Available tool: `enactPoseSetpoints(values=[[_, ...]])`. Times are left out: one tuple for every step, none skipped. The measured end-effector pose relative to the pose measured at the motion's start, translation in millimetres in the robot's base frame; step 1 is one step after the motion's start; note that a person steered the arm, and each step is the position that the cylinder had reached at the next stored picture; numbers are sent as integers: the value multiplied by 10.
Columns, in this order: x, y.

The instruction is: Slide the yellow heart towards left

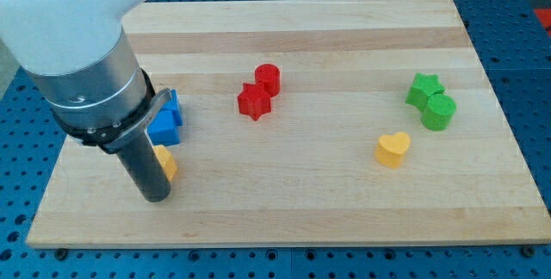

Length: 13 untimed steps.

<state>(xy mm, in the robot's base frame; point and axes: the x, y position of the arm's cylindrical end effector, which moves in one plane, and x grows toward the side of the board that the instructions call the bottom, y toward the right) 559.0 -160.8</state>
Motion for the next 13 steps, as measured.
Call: enactPoseSetpoints(values=[[-384, 45], [-403, 55], [-214, 257], [96, 1494], [111, 2256], [111, 2617], [86, 3068], [99, 3772], [86, 4048], [-410, 4076], [-487, 4010], [-499, 3687], [-499, 3353]])
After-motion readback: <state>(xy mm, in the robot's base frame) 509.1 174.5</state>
